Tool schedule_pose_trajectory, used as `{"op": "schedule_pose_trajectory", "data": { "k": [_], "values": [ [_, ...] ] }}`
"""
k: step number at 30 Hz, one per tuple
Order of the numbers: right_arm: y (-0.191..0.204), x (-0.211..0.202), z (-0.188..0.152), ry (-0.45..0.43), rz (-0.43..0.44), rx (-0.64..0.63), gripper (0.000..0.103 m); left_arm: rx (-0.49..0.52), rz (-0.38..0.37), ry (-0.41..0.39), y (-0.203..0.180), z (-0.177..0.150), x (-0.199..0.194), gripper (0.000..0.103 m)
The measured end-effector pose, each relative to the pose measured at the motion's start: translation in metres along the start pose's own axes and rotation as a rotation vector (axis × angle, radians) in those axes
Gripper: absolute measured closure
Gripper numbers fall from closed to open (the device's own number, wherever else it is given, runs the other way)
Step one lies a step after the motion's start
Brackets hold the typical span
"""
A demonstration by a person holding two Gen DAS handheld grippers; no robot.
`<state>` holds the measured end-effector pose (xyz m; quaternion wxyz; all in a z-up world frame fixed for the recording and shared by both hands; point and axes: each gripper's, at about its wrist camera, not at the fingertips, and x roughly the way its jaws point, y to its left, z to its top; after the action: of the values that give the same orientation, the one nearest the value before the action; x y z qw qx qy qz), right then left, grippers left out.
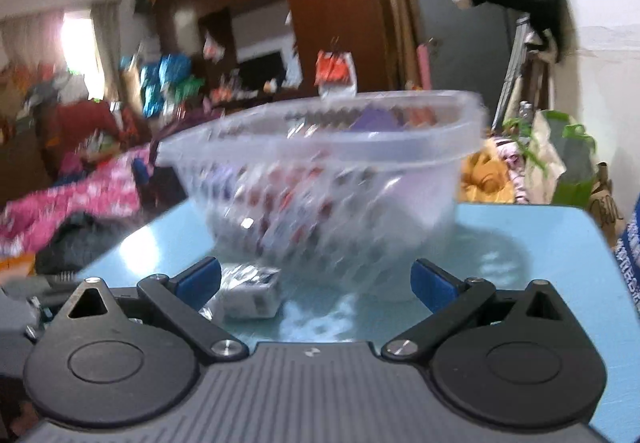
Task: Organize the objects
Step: 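Grasp the white-and-blue box with the left tool while the right grasps the clear-wrapped box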
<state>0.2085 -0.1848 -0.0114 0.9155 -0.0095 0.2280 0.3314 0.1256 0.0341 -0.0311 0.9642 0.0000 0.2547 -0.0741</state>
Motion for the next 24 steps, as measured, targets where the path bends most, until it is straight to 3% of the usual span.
{"op": "schedule_pose_trajectory", "data": {
  "k": [6, 13, 14, 24],
  "values": [
    [0.032, 0.041, -0.002, 0.113, 0.03, -0.049, 0.0, -0.042, 0.043, -0.004, 0.037, 0.0, -0.009, 0.046],
    [0.05, 0.064, -0.005, 0.2, 0.041, -0.076, 0.022, -0.076, 0.067, -0.003, 0.059, 0.001, -0.009, 0.046],
    [0.051, 0.062, -0.006, 0.2, 0.037, -0.086, 0.028, -0.078, 0.065, -0.002, 0.059, 0.001, -0.008, 0.046],
    [0.039, 0.014, -0.018, 0.089, -0.03, -0.139, 0.029, -0.077, 0.026, -0.049, 0.05, 0.0, -0.01, 0.046]
  ]
}}
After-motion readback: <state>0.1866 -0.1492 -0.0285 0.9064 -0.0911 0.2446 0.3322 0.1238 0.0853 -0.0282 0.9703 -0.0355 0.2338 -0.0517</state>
